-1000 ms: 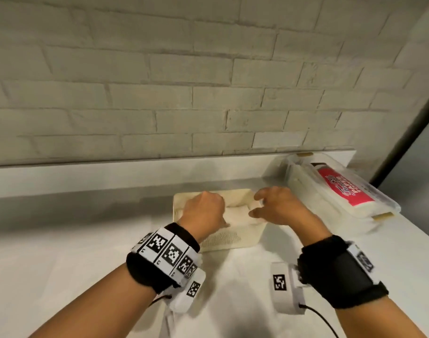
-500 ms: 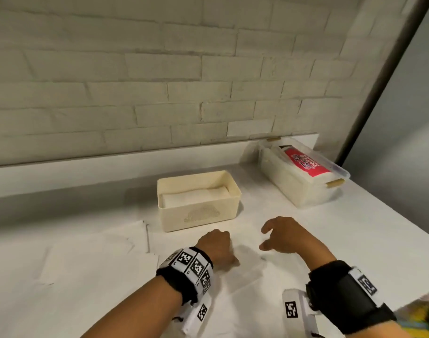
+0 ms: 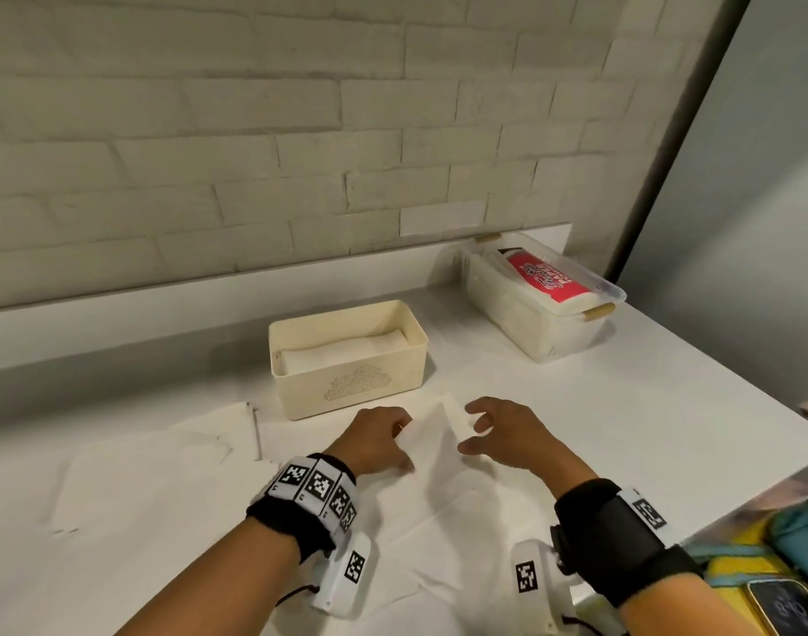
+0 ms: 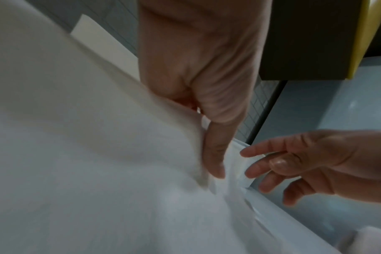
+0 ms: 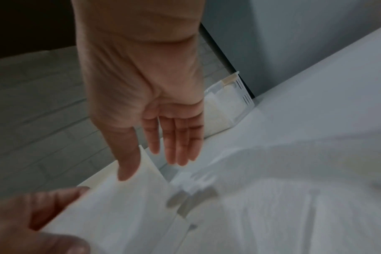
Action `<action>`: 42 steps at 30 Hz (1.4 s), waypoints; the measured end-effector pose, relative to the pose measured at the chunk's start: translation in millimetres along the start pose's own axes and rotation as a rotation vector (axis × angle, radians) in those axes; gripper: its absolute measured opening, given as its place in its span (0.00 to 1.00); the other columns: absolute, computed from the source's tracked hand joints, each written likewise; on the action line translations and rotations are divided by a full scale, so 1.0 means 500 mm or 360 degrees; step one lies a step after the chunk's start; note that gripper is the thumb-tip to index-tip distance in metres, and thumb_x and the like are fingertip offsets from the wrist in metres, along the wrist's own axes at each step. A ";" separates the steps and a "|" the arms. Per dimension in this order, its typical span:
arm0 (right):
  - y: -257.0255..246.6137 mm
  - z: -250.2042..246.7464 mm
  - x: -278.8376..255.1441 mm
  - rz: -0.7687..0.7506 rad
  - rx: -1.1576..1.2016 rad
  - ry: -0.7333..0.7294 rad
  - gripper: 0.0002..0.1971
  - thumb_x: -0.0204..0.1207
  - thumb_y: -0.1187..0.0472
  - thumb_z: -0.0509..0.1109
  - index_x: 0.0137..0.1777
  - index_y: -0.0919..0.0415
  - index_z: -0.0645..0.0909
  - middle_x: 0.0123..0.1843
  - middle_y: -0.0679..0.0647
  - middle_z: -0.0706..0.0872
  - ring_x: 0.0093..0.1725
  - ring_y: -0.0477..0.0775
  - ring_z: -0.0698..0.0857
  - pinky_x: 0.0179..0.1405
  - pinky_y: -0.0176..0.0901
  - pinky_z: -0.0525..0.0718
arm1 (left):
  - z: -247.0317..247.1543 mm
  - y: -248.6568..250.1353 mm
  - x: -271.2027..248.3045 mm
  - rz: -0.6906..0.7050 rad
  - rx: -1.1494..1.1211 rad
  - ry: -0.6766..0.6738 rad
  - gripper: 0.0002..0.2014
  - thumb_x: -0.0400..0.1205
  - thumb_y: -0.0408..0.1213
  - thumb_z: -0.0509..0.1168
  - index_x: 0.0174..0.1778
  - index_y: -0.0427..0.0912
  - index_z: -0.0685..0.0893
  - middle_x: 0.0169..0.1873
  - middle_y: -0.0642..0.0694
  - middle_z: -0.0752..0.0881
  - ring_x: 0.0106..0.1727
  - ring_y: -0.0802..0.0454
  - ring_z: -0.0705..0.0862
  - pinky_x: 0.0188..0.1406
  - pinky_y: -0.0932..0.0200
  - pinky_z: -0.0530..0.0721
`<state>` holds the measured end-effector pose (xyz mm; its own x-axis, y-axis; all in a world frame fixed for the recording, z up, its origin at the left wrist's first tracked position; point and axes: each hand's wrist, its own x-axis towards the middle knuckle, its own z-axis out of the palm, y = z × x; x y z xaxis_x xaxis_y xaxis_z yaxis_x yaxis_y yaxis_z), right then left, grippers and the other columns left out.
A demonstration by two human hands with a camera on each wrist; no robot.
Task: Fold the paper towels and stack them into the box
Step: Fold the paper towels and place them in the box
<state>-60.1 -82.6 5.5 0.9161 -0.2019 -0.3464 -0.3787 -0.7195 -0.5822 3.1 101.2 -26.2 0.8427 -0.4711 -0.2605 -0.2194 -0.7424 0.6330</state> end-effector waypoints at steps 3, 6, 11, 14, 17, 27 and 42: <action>-0.008 0.016 0.004 -0.0081 0.0194 -0.0061 0.27 0.66 0.55 0.79 0.66 0.49 0.76 0.57 0.50 0.81 0.52 0.47 0.80 0.51 0.35 0.76 | -0.007 -0.008 -0.005 0.0075 -0.0147 -0.0011 0.12 0.64 0.34 0.80 0.36 0.49 0.84 0.32 0.55 0.81 0.34 0.61 0.77 0.30 0.73 0.71; -0.013 0.029 0.006 -0.0167 0.0320 -0.0044 0.07 0.68 0.58 0.77 0.43 0.49 0.82 0.46 0.50 0.84 0.47 0.49 0.82 0.50 0.42 0.81 | -0.014 -0.009 -0.015 0.0095 -0.0368 -0.0019 0.12 0.67 0.34 0.79 0.26 0.51 0.81 0.23 0.57 0.77 0.23 0.66 0.73 0.23 0.74 0.69; -0.025 0.023 0.000 -0.0274 0.0363 0.0073 0.06 0.72 0.57 0.74 0.34 0.49 0.82 0.37 0.48 0.83 0.40 0.48 0.81 0.40 0.37 0.77 | -0.020 -0.012 -0.026 -0.0004 -0.0740 -0.0006 0.11 0.77 0.42 0.72 0.29 0.47 0.82 0.24 0.54 0.78 0.24 0.60 0.74 0.24 0.69 0.72; -0.033 0.021 -0.003 -0.0326 0.0410 0.0262 0.04 0.72 0.57 0.74 0.45 0.54 0.87 0.39 0.47 0.85 0.43 0.46 0.82 0.41 0.31 0.78 | -0.022 -0.015 -0.024 -0.0010 -0.0811 0.0052 0.06 0.77 0.41 0.72 0.35 0.47 0.85 0.30 0.51 0.83 0.32 0.56 0.79 0.36 0.65 0.77; -0.036 0.025 -0.003 -0.0330 0.0527 0.0397 0.04 0.69 0.60 0.78 0.42 0.57 0.88 0.33 0.42 0.83 0.36 0.41 0.81 0.35 0.25 0.76 | -0.020 -0.018 -0.020 -0.0004 -0.0827 0.0093 0.06 0.75 0.36 0.74 0.41 0.49 0.82 0.36 0.48 0.85 0.36 0.53 0.82 0.41 0.59 0.78; -0.046 0.043 -0.017 -0.0389 0.0481 0.0320 0.10 0.67 0.68 0.71 0.34 0.51 0.82 0.32 0.44 0.83 0.31 0.39 0.79 0.30 0.22 0.74 | -0.026 -0.019 -0.027 0.0075 -0.0804 -0.0075 0.14 0.72 0.26 0.72 0.45 0.52 0.85 0.46 0.49 0.88 0.45 0.52 0.85 0.53 0.54 0.83; -0.094 0.027 -0.097 -0.0555 0.0279 -0.0091 0.06 0.74 0.55 0.72 0.37 0.50 0.83 0.34 0.45 0.81 0.34 0.44 0.78 0.32 0.32 0.75 | -0.073 -0.010 -0.039 0.0026 -0.1302 0.0063 0.08 0.79 0.34 0.64 0.43 0.46 0.89 0.27 0.57 0.86 0.33 0.62 0.80 0.37 0.65 0.73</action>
<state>-88.5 -29.9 39.6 0.9868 0.0752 -0.1431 -0.0674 -0.6131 -0.7871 5.8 131.6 2.4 0.8625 -0.4504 -0.2306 0.1836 -0.1461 0.9721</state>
